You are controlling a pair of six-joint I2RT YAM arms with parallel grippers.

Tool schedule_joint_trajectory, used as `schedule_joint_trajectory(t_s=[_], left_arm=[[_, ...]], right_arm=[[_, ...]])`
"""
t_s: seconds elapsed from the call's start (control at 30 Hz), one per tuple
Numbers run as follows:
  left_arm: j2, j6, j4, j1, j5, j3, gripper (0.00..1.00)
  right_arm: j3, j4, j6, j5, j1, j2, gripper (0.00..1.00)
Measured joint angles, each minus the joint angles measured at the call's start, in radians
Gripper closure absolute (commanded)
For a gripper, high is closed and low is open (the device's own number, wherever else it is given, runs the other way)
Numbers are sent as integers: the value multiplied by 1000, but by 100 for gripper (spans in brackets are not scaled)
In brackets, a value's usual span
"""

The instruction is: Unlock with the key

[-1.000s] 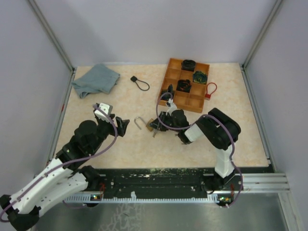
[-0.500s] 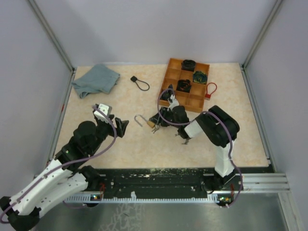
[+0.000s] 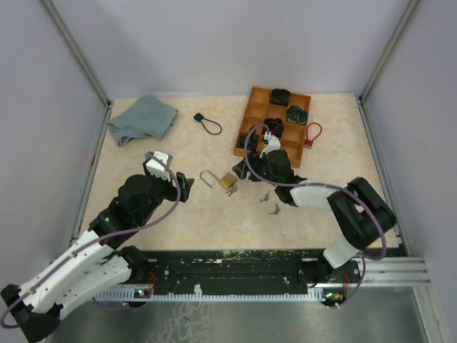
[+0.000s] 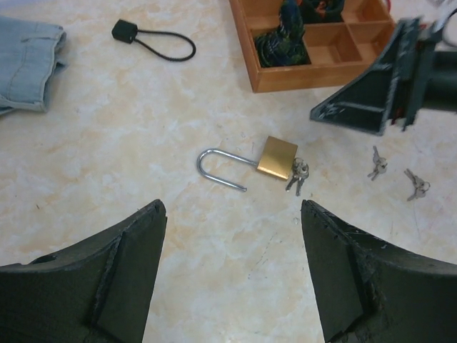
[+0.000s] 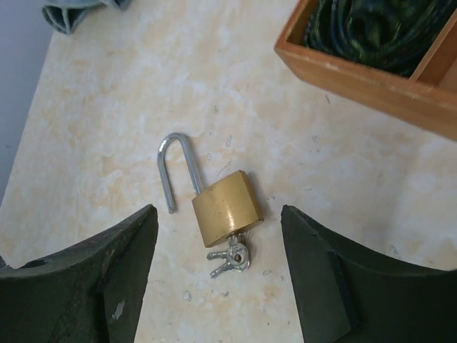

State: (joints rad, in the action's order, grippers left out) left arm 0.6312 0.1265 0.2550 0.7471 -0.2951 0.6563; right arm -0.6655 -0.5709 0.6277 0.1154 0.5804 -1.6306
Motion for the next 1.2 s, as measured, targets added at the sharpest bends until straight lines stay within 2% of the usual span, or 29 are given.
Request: schedule_joint_trajectory(t_s=[0.13,0.23,0.33,0.47,0.63,0.9,1.07,1.2], left_arm=[[89,17,3,-3,-6,13,17],[153,42,6,-4,-29,33,10],[221,70,-18,-6,-62,50,5],[351,82,-69,-32,-74,99,4],[566,97,-157,-123,-39,204,5],[985,151,-213,-285,46,460,19],[1204,173,-228,-341,86,611,32],[1385,165,-218,-367,98,789,41]], right_arm=[[21,95,-72,-53,-1,172,19],[80,153,-123,-107,-2,323,11],[152,181,-155,-161,-5,463,9],[211,209,-180,-220,-12,585,9],[324,188,-198,-292,-13,717,10],[456,134,-237,-366,-14,879,11],[483,101,-268,-407,-14,921,11],[493,77,-279,-411,-14,923,11]])
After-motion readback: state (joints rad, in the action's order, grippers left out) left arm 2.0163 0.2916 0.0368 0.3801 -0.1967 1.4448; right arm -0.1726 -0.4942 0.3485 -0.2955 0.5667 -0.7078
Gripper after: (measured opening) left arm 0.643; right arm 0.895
